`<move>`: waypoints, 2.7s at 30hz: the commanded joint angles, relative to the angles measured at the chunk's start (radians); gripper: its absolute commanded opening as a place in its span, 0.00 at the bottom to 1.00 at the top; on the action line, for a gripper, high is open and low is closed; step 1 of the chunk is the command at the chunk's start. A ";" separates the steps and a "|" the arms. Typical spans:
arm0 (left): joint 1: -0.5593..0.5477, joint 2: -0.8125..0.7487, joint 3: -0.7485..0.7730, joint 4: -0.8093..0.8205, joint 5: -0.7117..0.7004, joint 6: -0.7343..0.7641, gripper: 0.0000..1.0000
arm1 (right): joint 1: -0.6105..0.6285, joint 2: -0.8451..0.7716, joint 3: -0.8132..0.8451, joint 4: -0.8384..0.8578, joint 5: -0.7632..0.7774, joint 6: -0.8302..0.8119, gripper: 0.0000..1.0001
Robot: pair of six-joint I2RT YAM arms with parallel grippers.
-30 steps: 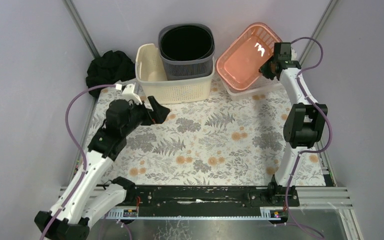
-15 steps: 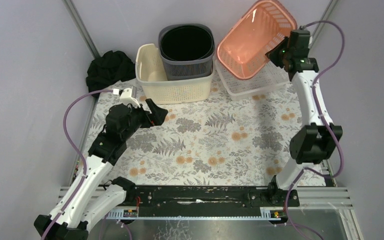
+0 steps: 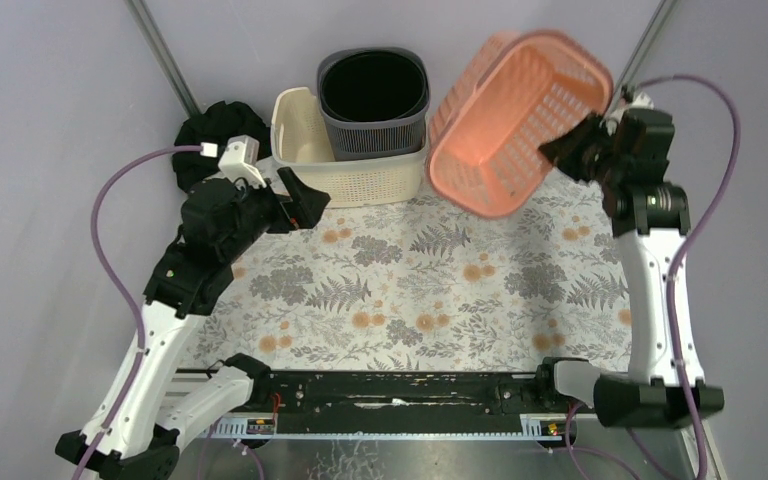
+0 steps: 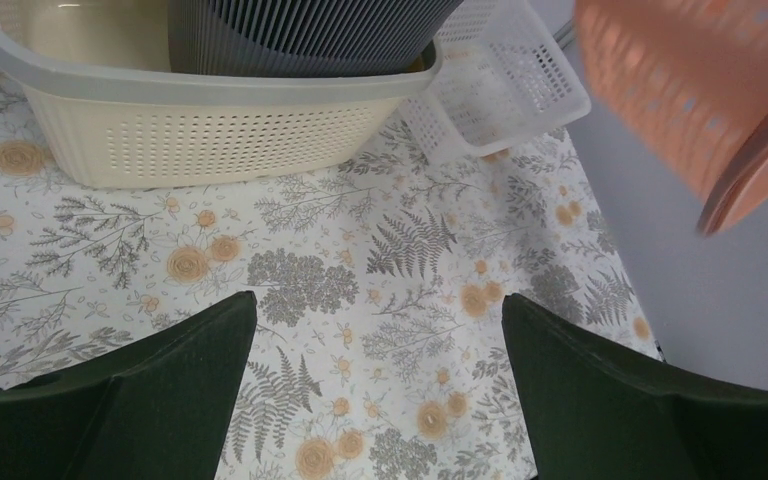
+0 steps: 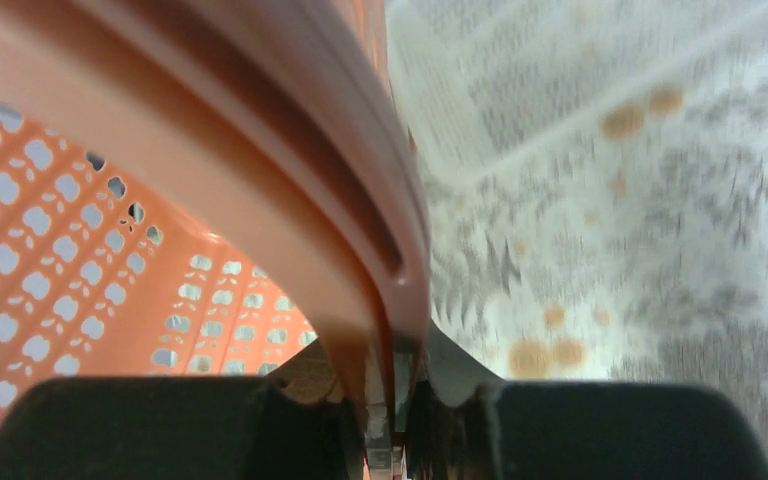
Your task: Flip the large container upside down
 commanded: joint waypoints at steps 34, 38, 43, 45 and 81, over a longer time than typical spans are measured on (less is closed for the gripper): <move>-0.003 -0.374 -0.127 -0.322 0.068 -0.160 1.00 | 0.526 -0.017 -0.411 -0.215 0.018 -0.002 0.00; -0.003 -0.400 -0.154 -0.320 0.060 -0.161 1.00 | 0.572 0.062 -0.381 -0.220 0.051 0.001 0.01; -0.003 -0.408 -0.175 -0.319 0.053 -0.151 1.00 | 0.622 0.140 -0.332 -0.257 0.115 -0.006 0.07; -0.002 -0.406 -0.184 -0.319 0.049 -0.147 1.00 | 0.628 0.158 -0.308 -0.277 0.136 -0.008 0.12; -0.002 -0.201 0.059 -0.374 -0.034 -0.085 1.00 | 0.739 0.352 0.142 -0.124 -0.209 0.166 0.99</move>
